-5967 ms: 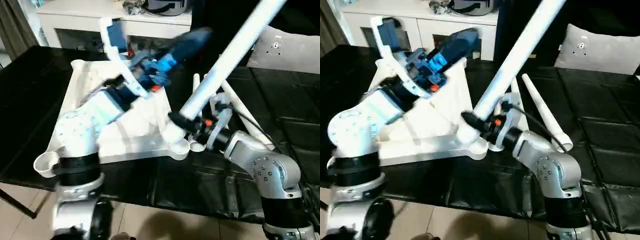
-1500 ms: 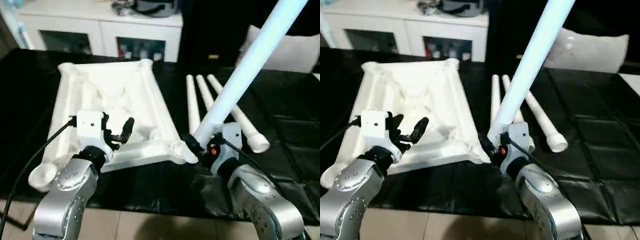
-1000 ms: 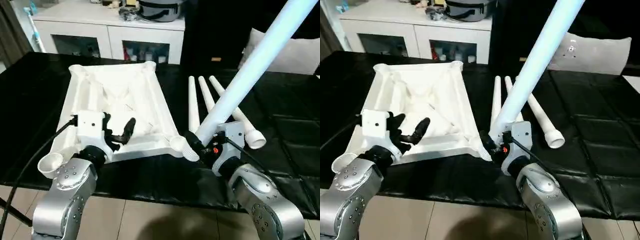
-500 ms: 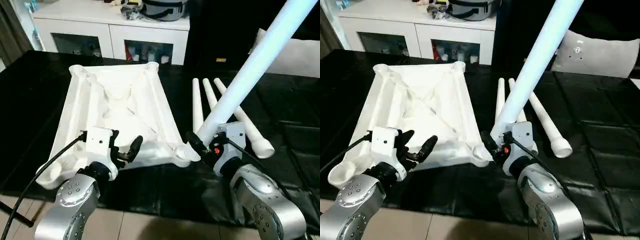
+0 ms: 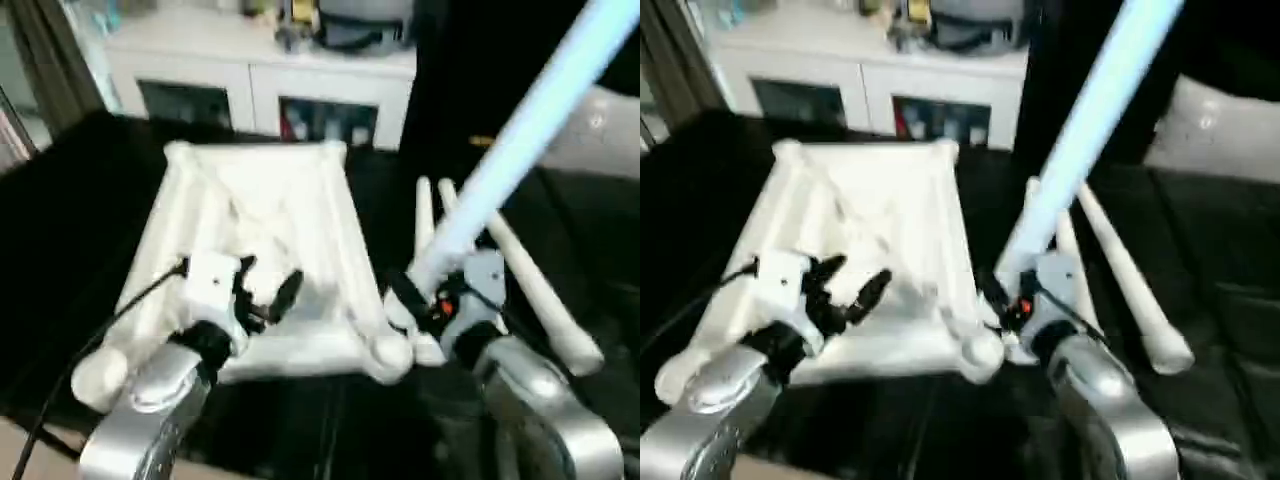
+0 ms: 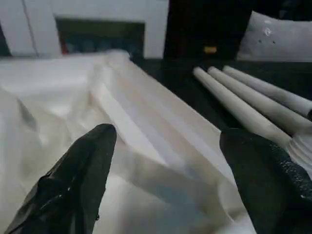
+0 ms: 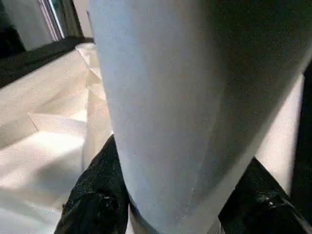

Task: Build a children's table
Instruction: Move to table

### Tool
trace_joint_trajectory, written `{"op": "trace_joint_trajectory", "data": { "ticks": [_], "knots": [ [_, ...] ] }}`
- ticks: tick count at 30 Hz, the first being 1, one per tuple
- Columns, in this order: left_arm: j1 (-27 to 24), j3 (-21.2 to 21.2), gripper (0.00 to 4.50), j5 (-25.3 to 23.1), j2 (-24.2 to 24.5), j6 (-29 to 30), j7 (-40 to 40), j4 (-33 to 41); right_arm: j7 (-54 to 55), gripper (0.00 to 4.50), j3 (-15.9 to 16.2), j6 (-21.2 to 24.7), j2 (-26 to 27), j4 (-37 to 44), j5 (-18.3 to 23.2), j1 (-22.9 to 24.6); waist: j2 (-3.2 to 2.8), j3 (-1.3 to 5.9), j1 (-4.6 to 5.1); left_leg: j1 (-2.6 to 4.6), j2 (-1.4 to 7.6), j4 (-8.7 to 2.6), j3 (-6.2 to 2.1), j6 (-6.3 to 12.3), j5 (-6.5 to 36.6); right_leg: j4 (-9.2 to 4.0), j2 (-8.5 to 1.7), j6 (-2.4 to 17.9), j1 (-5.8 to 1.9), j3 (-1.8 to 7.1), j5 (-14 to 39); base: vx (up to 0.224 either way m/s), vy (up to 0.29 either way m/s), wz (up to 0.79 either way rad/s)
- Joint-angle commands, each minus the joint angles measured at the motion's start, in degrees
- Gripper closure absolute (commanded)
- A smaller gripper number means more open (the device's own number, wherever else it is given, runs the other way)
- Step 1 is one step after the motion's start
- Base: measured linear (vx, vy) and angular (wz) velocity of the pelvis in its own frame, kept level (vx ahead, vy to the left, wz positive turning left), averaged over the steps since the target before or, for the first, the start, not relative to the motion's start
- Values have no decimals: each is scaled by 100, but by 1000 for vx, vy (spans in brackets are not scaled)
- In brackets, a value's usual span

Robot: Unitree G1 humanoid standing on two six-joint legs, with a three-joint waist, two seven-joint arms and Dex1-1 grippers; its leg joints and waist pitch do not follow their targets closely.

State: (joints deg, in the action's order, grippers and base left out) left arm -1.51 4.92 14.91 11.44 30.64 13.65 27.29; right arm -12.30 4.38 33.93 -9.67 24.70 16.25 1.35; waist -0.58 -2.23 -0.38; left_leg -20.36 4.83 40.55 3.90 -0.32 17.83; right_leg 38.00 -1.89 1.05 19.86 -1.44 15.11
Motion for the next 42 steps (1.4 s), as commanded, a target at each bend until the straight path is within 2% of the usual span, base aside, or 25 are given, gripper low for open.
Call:
{"op": "trace_joint_trajectory", "data": {
  "ticks": [1, 2, 3, 6, 7, 8, 9, 10, 13, 15, 17, 18, 21, 25, 27, 28, 31, 33, 34, 35, 37, 38, 39, 40, 42],
  "knots": [
    [47, -66, 61, -12, 90, 65, 20, -41, 66, 260, 47, -14, 113, 187, 30, 40, -154, 203, -5, -57, 514, -590, 34, -391, -1418, -687, -296, 1006, -139, 412, 263, 56, 85, -24],
    [68, -82, 61, 27, 84, 122, 14, -63, 91, 260, 32, -26, 135, 228, 81, 84, -319, 205, 48, 87, 917, -767, 8, -800, -896, -465, -92, 484, 86, 365, 220, 56, 85, -24],
    [71, -106, 61, 64, 53, 122, 11, -78, 95, 260, 37, -23, 124, 248, 89, 101, -221, 292, 8, 275, 920, -711, 206, -1078, -641, -410, -233, 370, 183, 449, -220, 46, 115, -44],
    [121, 8, 61, -93, 99, 31, 8, -141, 107, 260, 64, 5, 96, 317, 87, 142, -22, 369, -165, 48, 443, -505, 610, -949, -330, -524, -231, 324, -21, 938, -978, 9, 101, -50],
    [176, 97, 61, -367, 179, 56, -114, -184, 96, 260, 75, -1, 101, 331, 68, 152, 56, 369, -328, -239, 382, -151, 422, -611, 169, -738, -657, 486, -315, 1516, -865, 2, 131, -62],
    [179, 97, 61, -413, 169, 59, -159, -207, 86, 260, 77, -24, 110, 330, 62, 155, 140, 238, -352, -523, 540, -259, 14, -182, 23, -679, -934, 733, -438, 1393, -922, 2, 131, -62],
    [174, 3, 61, -313, 62, 54, -204, -231, 67, 260, 98, -46, 99, 327, 17, 143, -129, 342, -281, -428, 589, -548, -35, -167, -498, -548, -682, 904, -407, 1114, -1266, -13, 145, -29],
    [173, -13, 61, -292, 43, 53, -209, -235, 65, 260, 101, -49, 97, 327, 10, 141, -220, 273, -108, 61, 833, -880, -73, -456, -217, -339, -87, 871, 124, 555, -832, -4, 134, 4],
    [129, -121, 61, -127, -46, 101, -242, -169, 24, 260, 115, -23, 106, 320, -8, 132, -327, 229, 212, 155, 1308, -1230, -441, -895, 46, -97, -164, 183, 139, 105, -35, -27, 87, 5],
    [91, -65, 61, -132, 15, 123, -175, -90, 16, 260, 142, 0, 61, 296, 7, 93, -273, 201, 225, 77, 1193, -1200, -285, -368, 717, -256, -321, 107, 66, 58, 88, -56, -1, 7],
    [84, -66, 61, -122, 7, 113, -172, -82, 17, 260, 144, 0, 54, 292, 12, 88, -25, 186, 152, -78, 549, -862, 126, -416, 1342, -799, -696, 460, -36, 327, 1432, -87, -80, -1],
    [72, -37, 61, -211, 8, 82, -203, -55, -10, 260, 126, -7, 39, 266, 24, 76, 62, 170, 133, -45, 533, -826, 140, -374, 1445, -956, -753, 197, 36, 371, 3065, -94, -95, 0],
    [64, -5, 61, -311, 30, 48, -213, -27, -49, 260, 131, 6, 35, 264, 10, 62, 110, 199, 141, -73, 575, -840, 133, -266, 1024, -996, -708, 1, 98, 356, 3742, -54, -74, 2],
    [17, 40, 61, -373, 82, 35, -219, 12, -78, 260, 161, 6, 50, 250, 23, 61, 9, 164, 186, -49, 738, -1016, 61, -448, 1481, -881, -463, 276, 128, 173, 2383, 0, 0, 0],
    [4, 51, 61, -378, 112, 69, -219, 52, -75, 260, 175, -3, 48, 240, 33, 61, -104, 166, 277, 77, 1034, -1188, -156, -553, 1929, -787, -272, 382, 100, -14, 1514, 0, 0, 0],
    [-2, 66, 61, -378, 138, 98, -195, 81, -70, 260, 183, -8, 51, 232, 50, 59, -226, 167, 301, 135, 1450, -1438, -403, -449, 2002, -479, -258, 441, 91, -109, 793, 16, -73, 6],
    [-24, 74, 61, -352, 129, 78, -164, 116, -84, 260, 185, -14, 71, 225, 63, 58, -231, 173, 290, 157, 1802, -1642, -489, 282, 1329, 110, -306, 486, 238, -158, 336, 28, -133, 7],
    [-68, -16, 61, -151, 10, 265, -174, 164, -109, 260, 305, 45, -19, 186, -78, 14, -28, 266, 287, -42, 1097, -1181, -88, 1140, 716, -341, -541, 1553, 72, 61, -210, 21, -198, 9],
    [-70, -42, 61, -94, -39, 323, -203, 189, -174, 260, 501, -36, -188, 201, -302, -9, 97, 312, -106, -387, 120, -140, 304, 1100, 44, -1059, -1141, 1479, -167, 11, 369, -31, -195, 31],
    [-75, -65, 61, -58, -75, 373, -230, 208, -177, 260, 532, -52, -200, 209, -331, -4, 262, 299, -39, -391, 187, -87, 266, 816, -317, -1015, -1257, 695, -158, -86, 888, -31, -195, 31],
    [-71, -58, 61, -89, -67, 369, -244, 224, -158, 260, 485, -29, -118, 207, -243, 11, 268, 278, -162, -625, 283, 85, 46, 394, -288, -987, -1596, -1602, -224, -20, 1758, -23, -152, 42],
    [-64, -52, 61, -100, -44, 352, -233, 214, -129, 260, 436, -22, -46, 195, -177, 18, 205, 269, -204, -718, 353, 272, -74, 293, 7, -982, -1928, -1713, -257, 60, 1473, -23, -127, 44],
    [-47, -34, 61, -177, 7, 281, -239, 194, -115, 260, 353, -8, 48, 185, -53, 33, 110, 301, -213, -516, 349, 270, -79, 96, 233, -1015, -1745, -1446, -74, 538, 1684, -31, -68, 31],
    [-32, -55, 61, -194, 30, 267, -244, 166, -114, 260, 313, -7, 84, 183, -1, 41, 180, 243, -299, -556, 426, 203, -143, 23, 308, -955, -1699, -430, -308, 527, 1889, 0, 0, 0],
    [-25, -92, 61, -192, 18, 305, -239, 165, -121, 260, 318, -10, 69, 186, -5, 46, 53, 221, -462, -329, 486, -323, -23, 113, -206, -964, -1164, 686, -273, 143, 1512, 0, 0, 0]
  ]
}}
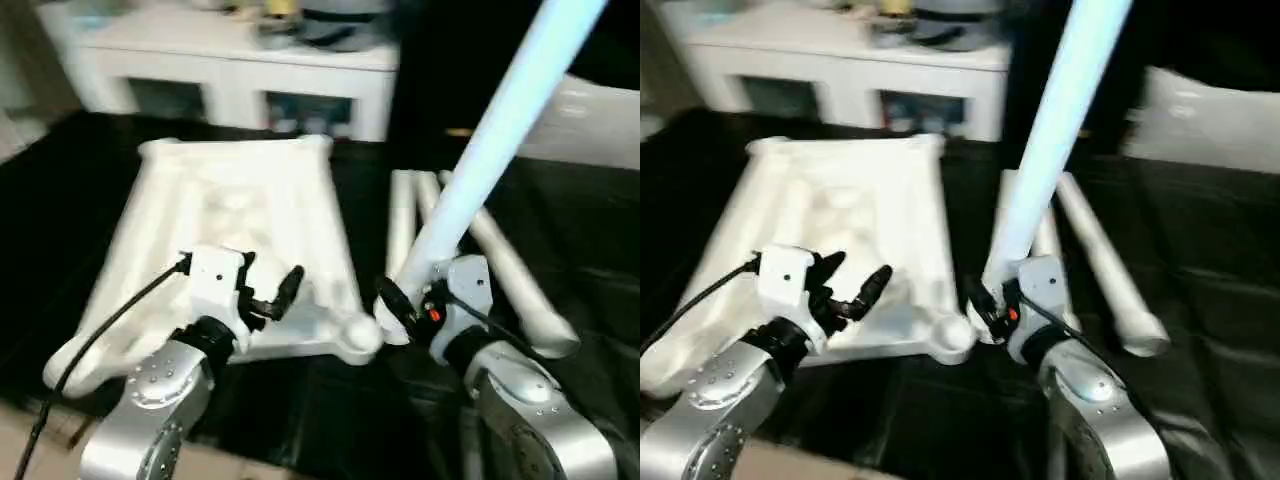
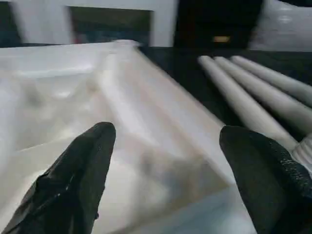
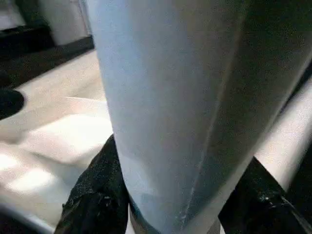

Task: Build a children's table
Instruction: Move to table

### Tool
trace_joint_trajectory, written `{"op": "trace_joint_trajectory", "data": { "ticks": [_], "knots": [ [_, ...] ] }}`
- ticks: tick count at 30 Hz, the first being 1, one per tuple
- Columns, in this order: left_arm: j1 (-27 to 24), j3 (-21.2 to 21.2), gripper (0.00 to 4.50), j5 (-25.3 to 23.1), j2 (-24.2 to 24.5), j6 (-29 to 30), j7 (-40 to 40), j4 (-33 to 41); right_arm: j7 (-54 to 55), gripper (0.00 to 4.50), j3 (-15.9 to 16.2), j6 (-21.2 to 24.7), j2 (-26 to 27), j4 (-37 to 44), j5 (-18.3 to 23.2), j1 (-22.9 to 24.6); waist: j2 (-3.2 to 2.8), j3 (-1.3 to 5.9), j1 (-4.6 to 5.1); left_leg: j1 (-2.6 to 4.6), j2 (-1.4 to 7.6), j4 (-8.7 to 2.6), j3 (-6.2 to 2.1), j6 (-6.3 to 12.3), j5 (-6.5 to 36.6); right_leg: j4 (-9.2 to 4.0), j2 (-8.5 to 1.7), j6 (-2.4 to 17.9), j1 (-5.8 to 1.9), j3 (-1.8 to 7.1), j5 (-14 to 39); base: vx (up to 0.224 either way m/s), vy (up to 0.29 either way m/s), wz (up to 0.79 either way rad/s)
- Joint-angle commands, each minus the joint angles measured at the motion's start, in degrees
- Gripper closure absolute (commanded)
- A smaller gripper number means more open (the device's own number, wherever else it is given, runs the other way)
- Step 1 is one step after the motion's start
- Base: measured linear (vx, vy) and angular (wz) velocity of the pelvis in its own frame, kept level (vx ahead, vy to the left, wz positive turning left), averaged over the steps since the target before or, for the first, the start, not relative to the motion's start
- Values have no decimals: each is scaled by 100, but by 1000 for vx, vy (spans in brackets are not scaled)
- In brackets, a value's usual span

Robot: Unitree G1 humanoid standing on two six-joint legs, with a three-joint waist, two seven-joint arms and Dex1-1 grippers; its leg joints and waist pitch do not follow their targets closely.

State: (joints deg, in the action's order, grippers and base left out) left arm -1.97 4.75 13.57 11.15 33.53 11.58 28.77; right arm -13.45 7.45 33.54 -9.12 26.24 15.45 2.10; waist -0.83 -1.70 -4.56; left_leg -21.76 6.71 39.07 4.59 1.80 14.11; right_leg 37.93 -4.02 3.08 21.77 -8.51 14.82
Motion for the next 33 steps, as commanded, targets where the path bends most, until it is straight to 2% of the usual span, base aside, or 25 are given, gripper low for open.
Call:
{"op": "trace_joint_trajectory", "data": {
  "ticks": [1, 2, 3, 4, 5, 6, 7, 8, 10, 11, 12, 13, 17, 18, 20, 21, 22, 23, 24, 25, 27, 29, 30, 32, 33],
  "knots": [
    [21, -82, 61, -56, 45, 26, -29, 19, -6, 260, 16, 27, 8, 32, 70, -26, -72, 165, -22, 53, 482, -590, -29, 90, -184, -885, -507, 692, -368, 502, 1198, -36, 82, 12],
    [32, -85, 61, -39, 61, 71, 8, 29, 1, 260, 34, -3, -16, 26, 58, -15, -208, 179, 73, 284, 985, -848, -218, 275, 369, -601, -215, 503, -204, 404, 985, -36, 82, 12],
    [36, -75, 61, -44, 82, 79, 23, 30, 3, 260, 35, -6, -16, 26, 55, -12, -265, 158, 113, 288, 1159, -930, -291, 140, 845, -489, -240, 439, -215, 448, 766, -47, 92, 11],
    [42, -62, 61, -51, 109, 89, 43, 30, 7, 260, 35, -12, -16, 27, 52, -7, -302, 166, 163, 267, 1161, -981, -312, -155, 1371, -423, -332, 401, -254, 509, 195, -47, 69, 1],
    [68, -29, 61, -42, 161, 84, 114, 15, 8, 260, 23, -16, -10, 28, 39, -10, -246, 138, 192, 234, 1064, -984, -262, -259, 1548, -485, -384, 435, -276, 551, 94, -47, 69, 1],
    [95, 8, 61, -31, 217, 65, 188, -4, -2, 260, 0, -12, 14, 32, 16, -14, -185, 76, 204, 184, 815, -961, -106, -578, 2020, -657, -491, 498, -318, 638, 531, -66, 46, -5],
    [118, 32, 61, -35, 251, 45, 229, -17, -1, 260, -9, -31, 28, 36, -10, -17, -157, 15, 259, 174, 678, -961, -37, -801, 2520, -812, -551, 394, -341, 654, 1665, -64, 36, -6],
    [146, 49, 61, -30, 278, 48, 268, -37, 5, 260, -19, -45, 37, 37, -24, -23, -125, 1, 277, 215, 629, -929, -18, -834, 2608, -952, -603, 140, -296, 663, 2599, -64, 36, -6],
    [162, 50, 61, -15, 282, 70, 286, -52, 11, 260, -24, -44, 32, 35, -15, -29, -67, 8, 352, 204, 578, -890, 5, -744, 2373, -1036, -603, -142, -276, 647, 3183, 0, 0, 0],
    [184, 63, 61, -38, 306, 62, 307, -73, 12, 260, -30, -38, 19, 38, -6, -34, -56, 20, 366, 192, 573, -883, 13, -710, 2248, -1047, -608, -195, -275, 649, 3233, 0, 0, 0],
    [196, 63, 61, -38, 315, 57, 311, -86, 18, 260, -35, -41, 10, 43, -3, -47, -72, 17, 409, 147, 578, -892, 1, -674, 2114, -1044, -598, -238, -283, 635, 3205, 0, 0, 0],
    [199, 63, 61, -37, 316, 56, 312, -88, 19, 260, -36, -41, 8, 43, -2, -49, -71, 17, 454, 147, 589, -891, -10, -669, 2127, -1040, -577, -244, -262, 624, 3115, 0, 0, 0],
    [233, 107, 61, -23, 392, 14, 407, -148, 55, 260, -110, -121, 33, -46, -9, -184, -46, 44, 499, 127, 596, -876, 2, -569, 1882, -992, -576, -104, -253, 653, 2769, 0, 0, 0],
    [235, 114, 61, 8, 400, 19, 461, -152, 57, 260, -127, -130, 51, -98, -20, -240, -60, 66, 504, 99, 611, -876, 4, -533, 1670, -943, -566, 5, -271, 664, 2431, 0, 0, 0],
    [243, 136, 61, 52, 442, 53, 569, -165, 36, 260, -133, -137, 60, -245, -51, -381, -94, 132, 487, 62, 652, -856, 19, -447, 972, -809, -548, 325, -312, 685, 1273, 0, 0, 0],
    [250, 158, 61, 72, 490, 68, 647, -171, 4, 260, -101, -173, 36, -366, -102, -496, -90, 151, 493, 47, 650, -840, 26, -421, 748, -761, -536, 422, -324, 685, 896, 53, 0, 1],
    [247, 182, 61, 125, 553, 107, 757, -160, -22, 260, -78, -208, 27, -507, -140, -632, -92, 194, 474, 50, 639, -799, 44, -348, 275, -688, -531, 581, -346, 679, 182, 0, 0, 0],
    [244, 238, 61, 168, 654, 134, 908, -140, -53, 260, -59, -233, 11, -679, -177, -800, -94, 210, 475, 39, 635, -778, 45, -307, 40, -639, -534, 665, -361, 679, -153, 0, 0, 0],
    [232, 339, 61, 193, 829, 149, 1125, -108, -87, 260, -25, -255, -18, -908, -239, -1021, -107, 232, 455, 45, 615, -736, 76, -188, -443, -575, -517, 852, -358, 658, -779, 0, 0, 0],
    [232, 339, 61, 193, 829, 149, 1125, -108, -87, 260, -25, -255, -18, -908, -239, -1021, -103, 231, 457, 32, 602, -728, 82, -148, -529, -554, -515, 893, -371, 659, -901, 0, 0, 0],
    [191, 514, 61, 182, 1141, 149, 1474, -71, -109, 260, 84, -260, -115, -1343, -437, -1403, -104, 207, 417, 45, 615, -738, 112, -55, -477, -561, -520, 972, -374, 657, -803, 0, 0, 0],
    [184, 598, 61, 206, 1309, 179, 1697, -31, -188, 260, 174, -226, -216, -1689, -562, -1701, -107, 194, 410, 66, 636, -754, 117, -96, -285, -573, -523, 1003, -362, 651, -524, 0, 0, 0],
    [186, 629, 61, 210, 1376, 185, 1791, -5, -226, 260, 203, -203, -258, -1841, -600, -1826, -91, 166, 402, 88, 655, -774, 143, -186, 52, -610, -529, 1015, -353, 664, -82, 0, 0, 0],
    [178, 688, 61, 206, 1483, 187, 1926, 47, -286, 260, 242, -161, -323, -2040, -645, -1984, -87, 154, 394, 94, 657, -788, 152, -265, 265, -635, -534, 982, -352, 673, 237, 0, 0, 0],
    [164, 735, 61, 221, 1562, 205, 1993, 83, -365, 260, 280, -164, -377, -2150, -686, -2055, -61, 146, 395, 92, 664, -794, 159, -285, 316, -647, -534, 958, -348, 680, 327, 0, 0, 0]
  ]
}}
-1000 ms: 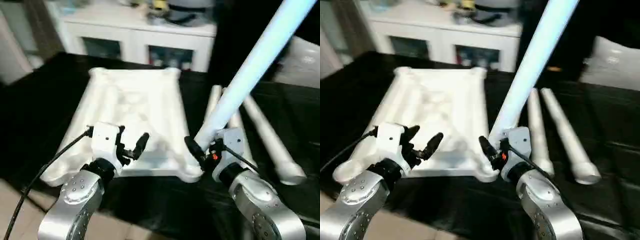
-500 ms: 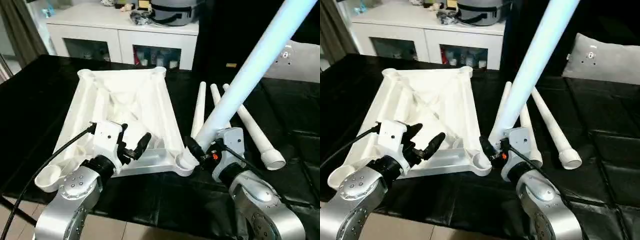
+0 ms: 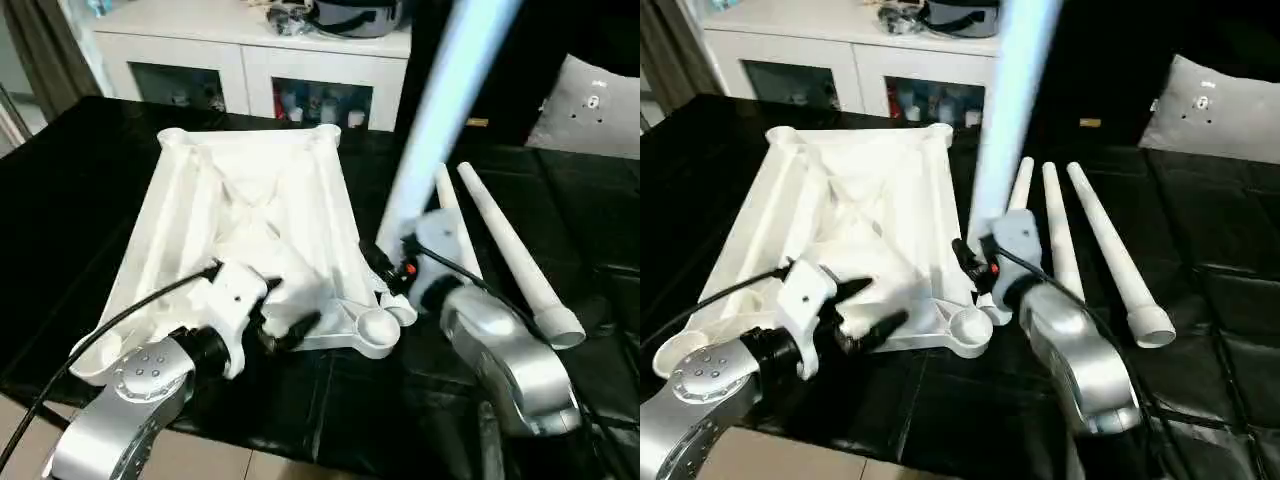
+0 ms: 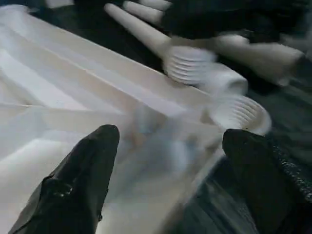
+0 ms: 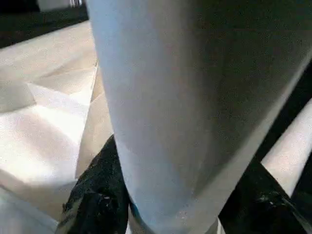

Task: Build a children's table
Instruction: Move to table, then insert table leg to table base

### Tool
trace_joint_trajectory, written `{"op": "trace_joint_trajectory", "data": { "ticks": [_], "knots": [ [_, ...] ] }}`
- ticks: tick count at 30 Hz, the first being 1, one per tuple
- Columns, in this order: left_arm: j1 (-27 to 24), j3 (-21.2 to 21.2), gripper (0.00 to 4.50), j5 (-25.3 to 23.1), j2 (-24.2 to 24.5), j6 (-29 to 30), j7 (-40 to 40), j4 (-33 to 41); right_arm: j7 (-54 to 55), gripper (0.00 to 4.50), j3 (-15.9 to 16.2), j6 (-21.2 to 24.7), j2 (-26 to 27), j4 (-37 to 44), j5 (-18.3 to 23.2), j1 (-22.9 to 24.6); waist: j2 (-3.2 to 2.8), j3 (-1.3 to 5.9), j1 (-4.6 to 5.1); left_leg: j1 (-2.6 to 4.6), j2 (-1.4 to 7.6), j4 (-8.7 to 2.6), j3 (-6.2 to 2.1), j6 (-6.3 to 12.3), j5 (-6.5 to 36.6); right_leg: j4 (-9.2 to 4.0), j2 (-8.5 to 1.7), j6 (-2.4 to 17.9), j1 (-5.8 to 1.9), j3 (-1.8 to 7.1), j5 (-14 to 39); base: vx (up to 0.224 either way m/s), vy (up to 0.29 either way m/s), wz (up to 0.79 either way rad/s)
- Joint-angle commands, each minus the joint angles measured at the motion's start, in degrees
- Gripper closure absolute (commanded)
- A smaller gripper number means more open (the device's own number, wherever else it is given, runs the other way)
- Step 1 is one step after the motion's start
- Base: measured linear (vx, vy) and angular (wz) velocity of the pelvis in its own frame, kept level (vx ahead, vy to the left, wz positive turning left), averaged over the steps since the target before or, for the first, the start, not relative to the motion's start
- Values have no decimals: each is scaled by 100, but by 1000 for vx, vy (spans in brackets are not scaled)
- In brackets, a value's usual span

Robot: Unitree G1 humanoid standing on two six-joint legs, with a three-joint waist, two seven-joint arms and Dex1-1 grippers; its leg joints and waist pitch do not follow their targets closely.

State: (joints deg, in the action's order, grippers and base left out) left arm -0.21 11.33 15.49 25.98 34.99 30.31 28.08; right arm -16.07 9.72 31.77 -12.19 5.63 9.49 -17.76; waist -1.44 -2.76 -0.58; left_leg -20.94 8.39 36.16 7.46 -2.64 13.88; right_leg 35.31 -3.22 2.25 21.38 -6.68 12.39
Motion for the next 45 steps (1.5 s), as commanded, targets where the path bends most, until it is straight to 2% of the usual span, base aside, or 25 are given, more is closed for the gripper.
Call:
{"op": "trace_joint_trajectory", "data": {
  "ticks": [1, 4, 5, 7, 8, 9, 12, 13, 16, 17, 20, 24, 25, 29, 31, 32, 33, 34, 35, 37, 38, 39, 40, 43, 45],
  "knots": [
    [-21, 129, 61, 5, 147, 59, 164, 169, -164, 260, 91, 48, -123, -105, -109, -69, 6, 250, -11, 5, 494, -510, -126, 121, 422, -391, -616, 1003, -314, 499, 727, 0, 0, 0],
    [-28, 195, 61, -30, 242, 57, 213, 173, -239, 260, 124, 96, -217, -151, -151, -28, 4, 230, -19, 7, 498, -529, -122, 62, 619, -419, -619, 907, -305, 505, 1020, 0, 0, 0],
    [-29, 194, 61, -31, 251, 50, 222, 164, -246, 260, 114, 128, -282, -131, -168, 37, 25, 218, -12, 3, 492, -536, -117, 43, 704, -434, -617, 855, -304, 511, 1182, 0, 0, 0],
    [-24, 180, 61, -34, 263, 39, 251, 141, -262, 260, 83, 166, -335, -86, -153, 102, 33, 196, -8, 30, 482, -546, -104, -4, 957, -480, -614, 764, -279, 518, 1624, 0, 0, 0],
    [-12, 179, 61, -41, 291, 32, 292, 128, -289, 260, 48, 184, -400, -45, -142, 162, 13, 197, -9, 43, 485, -550, -107, -38, 1039, -491, -611, 716, -274, 525, 1779, 0, 0, 0],
    [-11, 179, 61, -41, 295, 32, 297, 128, -292, 260, 44, 186, -409, -37, -142, 170, 25, 199, -3, 47, 482, -553, -103, -42, 1061, -503, -603, 695, -268, 528, 1806, 0, 0, 0],
    [29, 181, 61, -34, 354, 19, 338, 129, -410, 260, -56, 248, -542, 257, -92, 285, 9, 222, -10, 43, 485, -549, -101, -17, 921, -473, -591, 734, -273, 545, 1525, 0, 0, 0],
    [47, 167, 61, -10, 365, 21, 361, 127, -410, 260, -192, 276, -501, 393, 37, 305, 35, 235, -4, 27, 481, -541, -90, 26, 791, -463, -591, 750, -287, 550, 1348, 0, 0, 0],
    [128, 145, 61, 20, 405, -9, 446, 70, -447, 260, -526, 317, -382, 682, 409, 311, 33, 249, -1, 27, 477, -527, -78, 137, 576, -450, -600, 798, -293, 556, 1162, 0, 0, 0],
    [165, 153, 61, -1, 436, -30, 479, 27, -463, 260, -631, 318, -328, 754, 544, 307, 9, 247, -1, 33, 473, -525, -77, 171, 531, -446, -588, 806, -284, 555, 1120, 0, 0, 0],
    [278, 206, 61, -57, 560, -74, 636, -119, -545, 260, -888, 319, -174, 910, 978, 328, 12, 256, -2, 49, 464, -523, -71, 203, 501, -447, -574, 835, -270, 545, 1127, 0, 0, 0],
    [483, 237, 61, -64, 682, -152, 891, -369, -653, 260, -974, 95, -124, 1003, 1117, 415, 2, 254, -12, 55, 468, -530, -67, 189, 490, -455, -576, 856, -262, 542, 1145, 0, 0, 0],
    [610, 298, 61, -111, 762, -245, 1053, -530, -717, 260, -1014, 56, -101, 1043, 1198, 447, 36, 258, -2, 47, 476, -534, -71, 169, 466, -438, -571, 876, -274, 538, 1069, 0, 0, 0],
    [1026, 583, 61, -199, 1113, -502, 1852, -1107, -868, 260, -1150, -50, 18, 1127, 1444, 514, 17, 261, -46, 61, 462, -539, -69, 231, 391, -445, -583, 810, -262, 545, 1045, 0, 0, 0],
    [1214, 720, 61, -293, 1209, -725, 2153, -1401, -851, 260, -1152, -95, 41, 1085, 1408, 523, -9, 266, -52, 79, 475, -541, -68, 180, 366, -419, -587, 845, -253, 546, 969, 0, 0, 0],
    [1296, 778, 89, -352, 1234, -849, 2254, -1533, -852, 260, -1148, -143, 47, 1056, 1384, 529, -11, 268, -62, 81, 465, -543, -68, 158, 372, -431, -583, 838, -256, 546, 973, 0, 0, 0],
    [1296, 778, 96, -352, 1234, -849, 2254, -1533, -852, 260, -1148, -143, 47, 1056, 1384, 529, -11, 275, -57, 87, 470, -541, -61, 136, 367, -421, -589, 858, -257, 550, 920, 0, 0, 0],
    [1593, 925, 96, -468, 1204, -1100, 2507, -1955, -926, 260, -1132, 68, -23, 1030, 1490, 593, -38, 265, -68, 74, 472, -551, -69, 125, 370, -426, -592, 875, -268, 551, 880, 0, 0, 0],
    [1683, 971, 96, -490, 1183, -1163, 2587, -2081, -950, 260, -1125, 121, -61, 1033, 1531, 634, -28, 284, -79, 100, 469, -539, -56, 103, 387, -420, -592, 878, -267, 558, 857, 0, 0, 0],
    [1802, 1037, 116, -529, 1147, -1246, 2687, -2261, -1017, 260, -1091, 88, -103, 1035, 1538, 692, -33, 291, -119, 90, 478, -531, -52, 108, 322, -409, -610, 923, -279, 562, 705, 0, 0, 0],
    [1878, 1081, 132, -552, 1126, -1316, 2759, -2388, -1067, 260, -1072, 36, -122, 1038, 1529, 730, -13, 305, -126, 70, 476, -528, -54, 128, 222, -390, -618, 955, -303, 560, 569, 0, 0, 0],
    [1951, 1140, 140, -565, 1096, -1343, 2835, -2507, -1091, 260, -1054, -17, -148, 1047, 1489, 784, -34, 305, -135, 72, 482, -524, -56, 131, 200, -379, -625, 976, -299, 559, 526, 0, 0, 0],
    [1951, 1140, 140, -565, 1096, -1343, 2835, -2507, -1091, 260, -1054, -17, -148, 1047, 1489, 784, -26, 307, -134, 73, 490, -523, -54, 135, 178, -376, -627, 1003, -301, 557, 481, 0, 0, 0],
    [2183, 1340, 178, -731, 935, -1726, 2998, -3025, -1114, 260, -892, -95, -299, 1090, 1250, 912, -9, 295, -136, 71, 483, -525, -45, 140, 241, -405, -627, 997, -305, 559, 632, 0, 0, 0],
    [2235, 1352, 194, -736, 866, -1794, 3049, -3175, -1129, 260, -867, 29, -312, 1142, 1307, 949, -20, 289, -133, 64, 492, -530, -45, 137, 324, -426, -636, 976, -306, 563, 780, 0, 0, 0]
  ]
}}
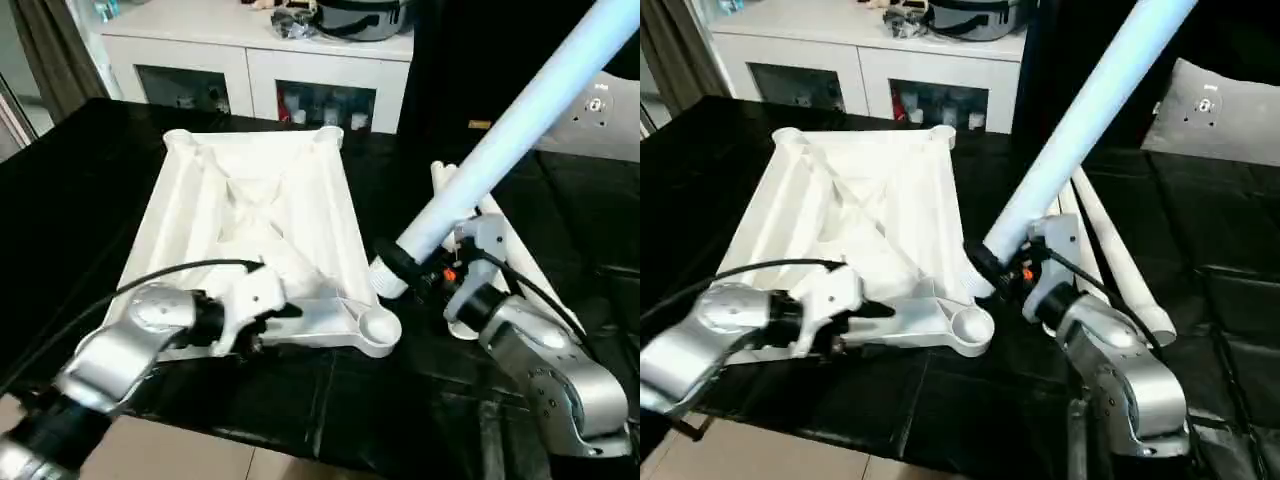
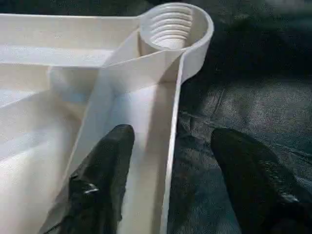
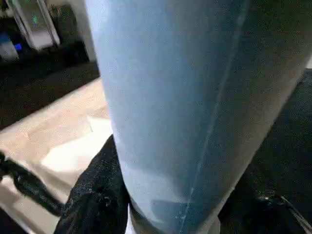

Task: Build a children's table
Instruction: Insert table leg to table base

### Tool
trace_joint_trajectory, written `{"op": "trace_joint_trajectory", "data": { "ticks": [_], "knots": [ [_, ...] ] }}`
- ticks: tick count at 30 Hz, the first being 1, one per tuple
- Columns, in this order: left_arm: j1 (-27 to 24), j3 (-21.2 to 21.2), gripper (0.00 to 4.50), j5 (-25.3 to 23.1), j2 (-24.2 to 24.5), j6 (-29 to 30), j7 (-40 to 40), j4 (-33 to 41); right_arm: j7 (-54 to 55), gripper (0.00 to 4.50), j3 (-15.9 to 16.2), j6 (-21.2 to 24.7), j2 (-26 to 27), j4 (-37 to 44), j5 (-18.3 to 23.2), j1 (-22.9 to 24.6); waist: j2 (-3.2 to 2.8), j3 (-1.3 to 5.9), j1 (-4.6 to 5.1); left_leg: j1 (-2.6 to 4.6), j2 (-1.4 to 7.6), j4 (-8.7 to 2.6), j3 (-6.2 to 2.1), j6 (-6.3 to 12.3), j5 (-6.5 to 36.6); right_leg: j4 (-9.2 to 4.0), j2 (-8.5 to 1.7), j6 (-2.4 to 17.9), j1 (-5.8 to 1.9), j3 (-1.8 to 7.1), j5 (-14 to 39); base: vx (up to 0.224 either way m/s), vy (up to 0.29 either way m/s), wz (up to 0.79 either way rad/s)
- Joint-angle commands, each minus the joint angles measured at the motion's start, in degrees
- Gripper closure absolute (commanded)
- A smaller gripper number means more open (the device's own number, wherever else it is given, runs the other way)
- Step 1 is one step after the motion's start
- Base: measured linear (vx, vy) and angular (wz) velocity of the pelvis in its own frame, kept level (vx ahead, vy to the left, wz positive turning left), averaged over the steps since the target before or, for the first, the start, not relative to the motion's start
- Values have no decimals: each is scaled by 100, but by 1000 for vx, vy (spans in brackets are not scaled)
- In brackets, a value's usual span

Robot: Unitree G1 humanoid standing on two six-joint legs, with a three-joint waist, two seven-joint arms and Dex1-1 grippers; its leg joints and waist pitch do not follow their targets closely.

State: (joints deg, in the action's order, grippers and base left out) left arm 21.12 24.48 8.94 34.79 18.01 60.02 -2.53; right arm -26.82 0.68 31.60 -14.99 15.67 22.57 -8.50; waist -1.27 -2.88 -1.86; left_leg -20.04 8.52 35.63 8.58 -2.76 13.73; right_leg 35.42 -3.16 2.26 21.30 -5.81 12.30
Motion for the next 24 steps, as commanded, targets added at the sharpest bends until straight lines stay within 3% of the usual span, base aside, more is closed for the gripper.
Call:
{"op": "trace_joint_trajectory", "data": {
  "ticks": [1, 3, 4, 5, 7, 8, 14, 17, 22, 24],
  "knots": [
    [140, 42, 194, -82, -62, -156, 121, -234, -49, 260, 57, 124, -29, 175, 50, 35, -29, 303, -6, -24, 486, -478, -165, 142, 365, -434, -650, 974, -301, 475, 821, 0, 0, 0],
    [207, 44, 230, -132, -115, -278, 103, -404, -39, 260, 71, 170, -19, 206, 84, 61, -42, 306, -10, -17, 487, -475, -164, 155, 371, -448, -645, 973, -288, 473, 848, 0, 0, 0],
    [309, 52, 230, -193, -172, -402, 106, -623, -22, 260, 123, 151, -12, 214, 32, 88, -105, 313, -18, -13, 486, -469, -175, 144, 369, -434, -648, 987, -288, 472, 806, 0, 0, 0],
    [309, 52, 234, -193, -172, -402, 106, -623, -22, 260, 123, 151, -12, 214, 32, 88, -64, 312, -7, -17, 490, -475, -174, 139, 401, -443, -643, 990, -294, 468, 764, 0, 0, 0],
    [412, 47, 248, -234, -238, -499, 112, -838, 6, 260, 176, 113, -16, 200, -32, 103, -83, 317, -9, -24, 506, -480, -185, 134, 373, -411, -658, 1039, -306, 473, 644, 0, 0, 0],
    [483, 56, 261, -251, -292, -564, 145, -990, -14, 260, 245, 33, -38, 199, -98, 142, -166, 319, -17, -8, 486, -466, -182, 123, 404, -421, -650, 1044, -291, 466, 660, 0, 0, 0],
    [621, 127, 304, -279, -493, -679, 277, -1356, 190, 260, 386, -250, -17, 237, -448, 205, -116, 317, -15, -36, 484, -461, -166, 171, 333, -436, -667, 1052, -317, 477, 708, 0, 0, 0],
    [594, 160, 320, -362, -511, -829, 299, -1478, 337, 260, 403, -64, 114, 349, -367, 171, -128, 319, -8, -36, 490, -465, -172, 208, 310, -442, -659, 1004, -307, 472, 787, 0, 0, 0],
    [564, 183, 356, -415, -515, -905, 371, -1560, 268, 260, 423, -379, 197, 367, -349, 197, -114, 312, 6, -27, 508, -471, -166, 235, 345, -441, -673, 1022, -290, 476, 783, 0, 0, 0],
    [550, 135, 383, -423, -522, -929, 405, -1589, 230, 260, 441, 34, 125, 443, -206, 218, -76, 303, 5, -30, 506, -480, -165, 253, 318, -438, -662, 1011, -298, 480, 833, 0, 0, 0]
  ]
}}
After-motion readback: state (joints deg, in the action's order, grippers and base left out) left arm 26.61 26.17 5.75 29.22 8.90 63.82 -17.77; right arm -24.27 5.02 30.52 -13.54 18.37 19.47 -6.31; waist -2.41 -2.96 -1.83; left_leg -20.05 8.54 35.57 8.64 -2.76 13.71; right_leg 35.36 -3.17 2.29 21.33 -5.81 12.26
